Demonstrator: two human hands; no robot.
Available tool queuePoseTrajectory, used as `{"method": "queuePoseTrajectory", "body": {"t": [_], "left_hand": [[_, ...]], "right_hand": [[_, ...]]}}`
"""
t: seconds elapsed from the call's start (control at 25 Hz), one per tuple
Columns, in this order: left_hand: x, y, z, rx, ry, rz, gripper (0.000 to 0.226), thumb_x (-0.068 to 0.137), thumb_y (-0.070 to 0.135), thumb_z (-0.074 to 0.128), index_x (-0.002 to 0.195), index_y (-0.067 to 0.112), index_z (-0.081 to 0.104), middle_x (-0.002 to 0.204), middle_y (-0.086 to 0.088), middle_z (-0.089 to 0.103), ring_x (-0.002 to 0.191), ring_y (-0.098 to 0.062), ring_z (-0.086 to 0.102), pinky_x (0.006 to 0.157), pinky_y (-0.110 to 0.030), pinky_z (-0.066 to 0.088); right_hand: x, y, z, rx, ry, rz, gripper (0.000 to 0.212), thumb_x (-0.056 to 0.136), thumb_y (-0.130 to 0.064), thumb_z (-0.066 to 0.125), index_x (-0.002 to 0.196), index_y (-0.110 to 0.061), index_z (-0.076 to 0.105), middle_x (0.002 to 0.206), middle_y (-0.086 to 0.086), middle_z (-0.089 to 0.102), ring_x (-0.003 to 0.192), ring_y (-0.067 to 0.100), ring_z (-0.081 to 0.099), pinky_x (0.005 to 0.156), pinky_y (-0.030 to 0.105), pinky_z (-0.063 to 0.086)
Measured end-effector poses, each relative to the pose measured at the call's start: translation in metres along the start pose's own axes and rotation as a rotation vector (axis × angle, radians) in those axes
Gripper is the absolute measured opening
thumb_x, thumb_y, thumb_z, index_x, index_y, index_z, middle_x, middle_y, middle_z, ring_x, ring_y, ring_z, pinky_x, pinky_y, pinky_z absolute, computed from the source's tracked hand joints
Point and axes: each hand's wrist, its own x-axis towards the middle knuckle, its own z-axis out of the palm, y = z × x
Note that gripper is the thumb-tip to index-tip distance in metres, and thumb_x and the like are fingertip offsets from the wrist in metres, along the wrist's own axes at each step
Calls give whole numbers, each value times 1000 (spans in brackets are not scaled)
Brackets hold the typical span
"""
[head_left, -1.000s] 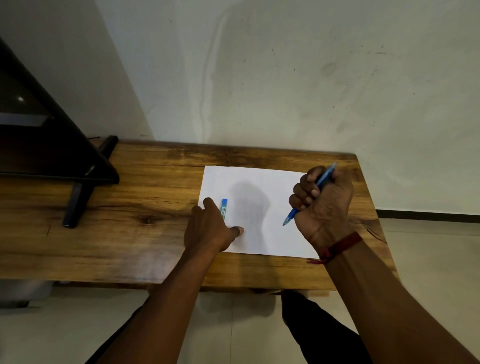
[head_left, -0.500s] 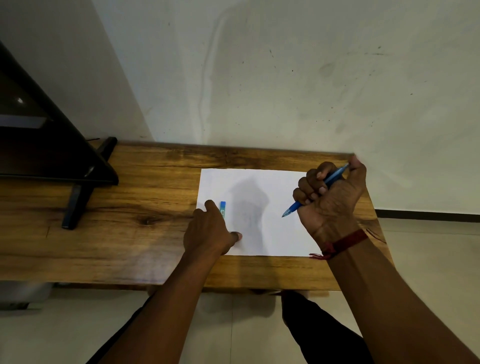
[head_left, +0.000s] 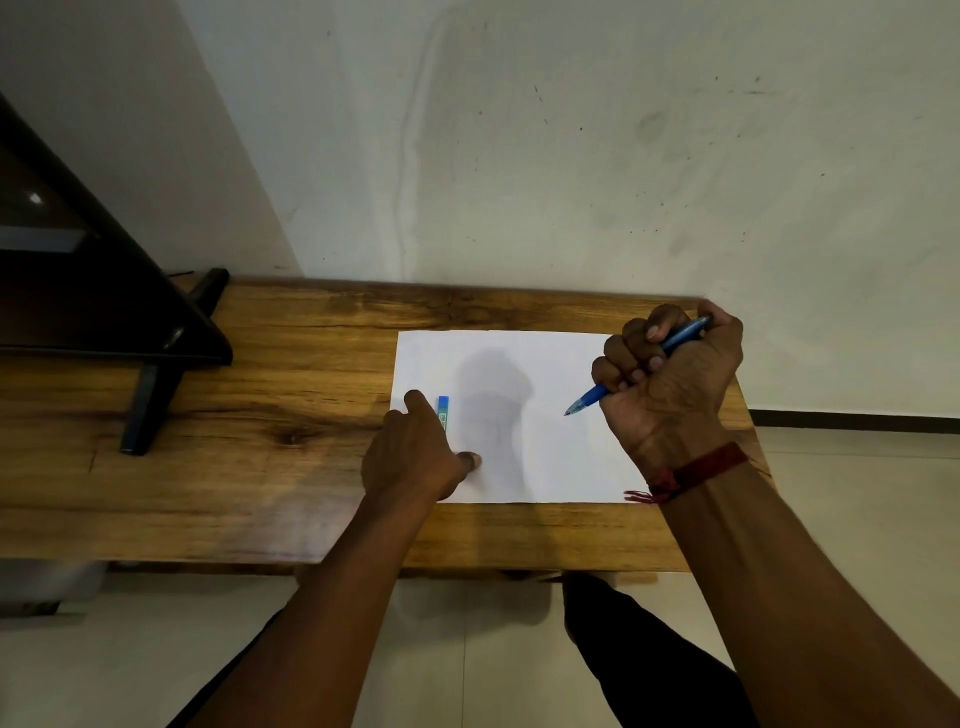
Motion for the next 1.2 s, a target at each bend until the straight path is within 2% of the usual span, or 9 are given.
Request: {"method": "queuePoseTrajectory", "body": {"t": [0.16, 0.32, 0.48, 0.64, 0.84, 1.0, 1.2], "left_hand": [[-1, 1, -6, -16, -3, -2, 85, 68, 53, 76, 128, 12, 32, 120, -12, 55, 109, -28, 57, 72, -33, 46], [-3, 3, -10, -50, 11, 12, 84, 70, 52, 76, 128, 11, 33, 123, -12, 55, 111, -29, 56, 74, -35, 47], [-5, 4, -13, -65, 12, 21, 84, 71, 51, 75, 130, 11, 33, 126, -13, 53, 114, -29, 55, 81, -38, 50], [-6, 5, -13, -64, 23, 29, 83, 71, 51, 75, 131, 11, 33, 127, -13, 53, 115, -29, 55, 80, -36, 49], [-5, 6, -13, -81, 19, 25, 84, 71, 52, 75, 131, 11, 32, 128, -13, 53, 116, -30, 54, 82, -37, 50], [-5, 6, -12, -77, 22, 28, 84, 71, 52, 75, 131, 11, 32, 129, -13, 52, 117, -30, 54, 83, -37, 50], [-5, 7, -13, -89, 28, 31, 84, 71, 51, 75, 131, 10, 33, 127, -14, 53, 116, -30, 54, 81, -37, 49]], "right_hand": [[-2, -3, 2, 12, -35, -8, 55, 88, -53, 31, 53, -12, 40, 38, -3, 26, 39, 11, 16, 42, 20, 15], [-2, -4, 4, 1, -32, -27, 51, 91, -40, 27, 51, -13, 42, 38, -4, 27, 36, 10, 18, 42, 18, 17], [-4, -5, 7, 17, -78, 8, 57, 88, -55, 33, 54, -11, 40, 38, -4, 26, 38, 11, 16, 43, 19, 16], [-3, -5, 6, 41, -82, -14, 49, 90, -41, 27, 53, -12, 41, 38, -4, 27, 37, 10, 18, 43, 19, 16], [-6, -5, 7, 59, -116, -10, 57, 90, -52, 28, 53, -11, 43, 37, -4, 28, 37, 10, 18, 42, 18, 17], [-5, -6, 8, 55, -92, -36, 49, 91, -41, 25, 54, -12, 41, 38, -4, 28, 37, 10, 18, 44, 19, 15], [-7, -7, 10, 74, -139, -1, 61, 88, -59, 29, 52, -11, 44, 36, -4, 28, 36, 10, 18, 43, 18, 17]]}}
